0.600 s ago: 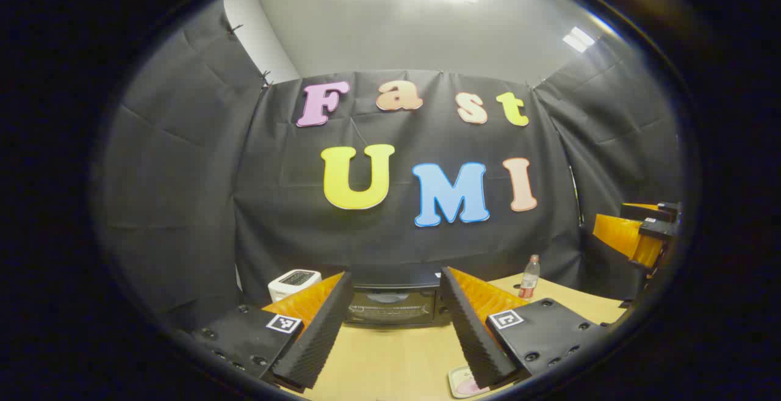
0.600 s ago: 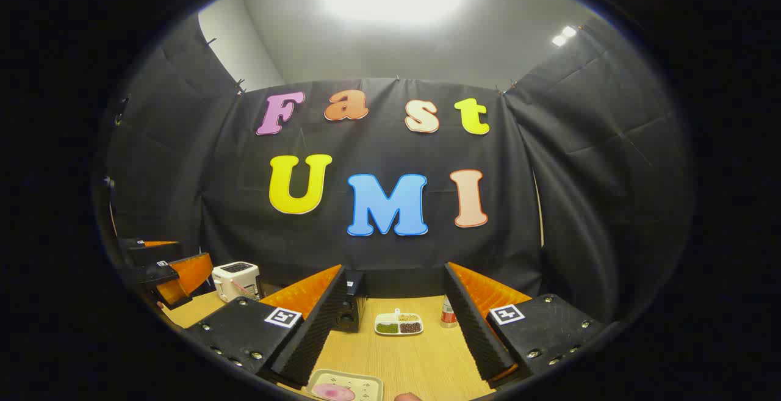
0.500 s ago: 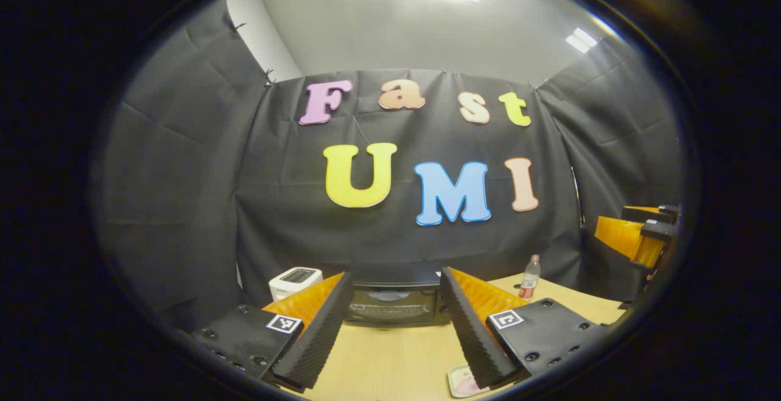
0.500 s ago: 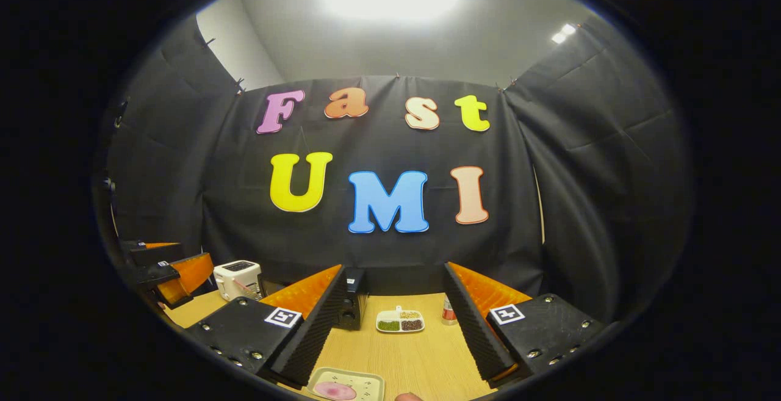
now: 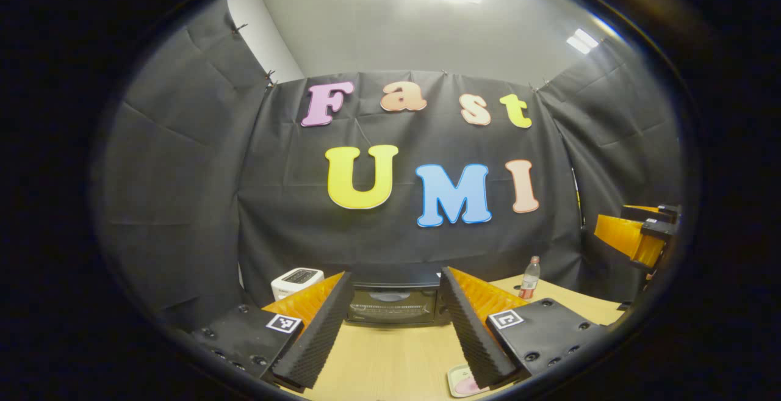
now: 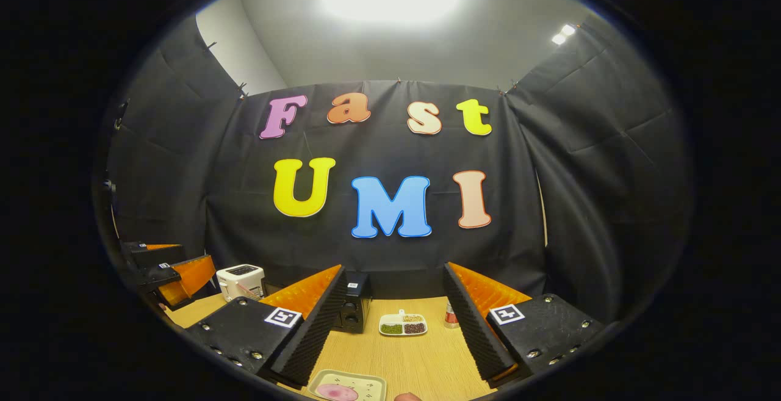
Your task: Open the electric oven with the left hand, put the food in, and close the electric oven.
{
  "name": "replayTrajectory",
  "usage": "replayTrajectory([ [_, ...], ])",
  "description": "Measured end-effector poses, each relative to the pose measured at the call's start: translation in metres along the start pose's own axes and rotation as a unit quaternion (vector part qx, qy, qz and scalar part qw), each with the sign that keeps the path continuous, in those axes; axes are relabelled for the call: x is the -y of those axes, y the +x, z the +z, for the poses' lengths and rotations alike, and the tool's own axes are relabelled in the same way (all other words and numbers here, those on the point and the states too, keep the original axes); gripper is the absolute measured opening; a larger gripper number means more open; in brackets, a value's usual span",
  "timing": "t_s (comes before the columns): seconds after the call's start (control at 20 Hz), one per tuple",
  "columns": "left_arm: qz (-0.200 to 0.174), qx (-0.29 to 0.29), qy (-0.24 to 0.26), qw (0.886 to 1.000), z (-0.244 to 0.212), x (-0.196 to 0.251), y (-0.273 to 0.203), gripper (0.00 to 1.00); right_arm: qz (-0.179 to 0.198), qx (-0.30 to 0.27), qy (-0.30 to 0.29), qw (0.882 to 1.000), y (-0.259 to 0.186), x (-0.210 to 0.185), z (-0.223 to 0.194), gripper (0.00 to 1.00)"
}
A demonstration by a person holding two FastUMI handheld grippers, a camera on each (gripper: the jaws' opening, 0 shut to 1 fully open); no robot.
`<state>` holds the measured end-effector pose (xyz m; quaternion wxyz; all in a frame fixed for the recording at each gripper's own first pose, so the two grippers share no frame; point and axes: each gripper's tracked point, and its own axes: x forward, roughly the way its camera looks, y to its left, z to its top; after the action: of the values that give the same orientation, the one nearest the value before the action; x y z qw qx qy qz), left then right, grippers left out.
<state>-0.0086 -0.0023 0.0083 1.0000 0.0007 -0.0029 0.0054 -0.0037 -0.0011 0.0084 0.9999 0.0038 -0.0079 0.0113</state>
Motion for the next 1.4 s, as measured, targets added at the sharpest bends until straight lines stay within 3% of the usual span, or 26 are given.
replayTrajectory([
  [0.05, 0.001, 0.002, 0.001, 1.000, 0.002, 0.002, -0.001, 1.00, 0.001, 0.001, -0.001, 1.000, 0.000, 0.002, 0.000, 0.96],
  [0.15, 0.002, 0.002, 0.004, 1.000, 0.002, 0.007, -0.002, 0.91, 0.003, 0.003, -0.004, 1.000, 0.000, 0.006, 0.000, 0.96],
  [0.3, 0.010, 0.001, 0.007, 1.000, 0.004, 0.013, -0.002, 0.91, 0.009, 0.004, -0.003, 1.000, -0.001, 0.015, -0.002, 0.96],
  [0.5, 0.025, -0.001, 0.009, 1.000, 0.002, 0.021, 0.003, 1.00, 0.027, 0.007, 0.003, 1.000, -0.006, 0.026, -0.009, 0.96],
  [0.75, 0.036, -0.006, 0.008, 0.999, -0.001, 0.022, 0.020, 0.96, 0.035, -0.005, 0.010, 0.999, -0.007, 0.034, -0.021, 0.96],
  [0.9, 0.035, -0.007, 0.010, 0.999, -0.002, 0.019, 0.038, 1.00, 0.026, -0.007, 0.002, 1.000, -0.002, 0.039, -0.026, 0.96],
  [1.35, 0.000, -0.010, 0.007, 1.000, -0.022, 0.005, 0.120, 1.00, -0.015, -0.014, 0.001, 1.000, 0.033, 0.027, -0.031, 0.96],
  [1.4, -0.003, -0.015, 0.007, 1.000, -0.026, 0.002, 0.131, 0.96, -0.019, -0.016, -0.001, 1.000, 0.037, 0.024, -0.033, 0.97],
])
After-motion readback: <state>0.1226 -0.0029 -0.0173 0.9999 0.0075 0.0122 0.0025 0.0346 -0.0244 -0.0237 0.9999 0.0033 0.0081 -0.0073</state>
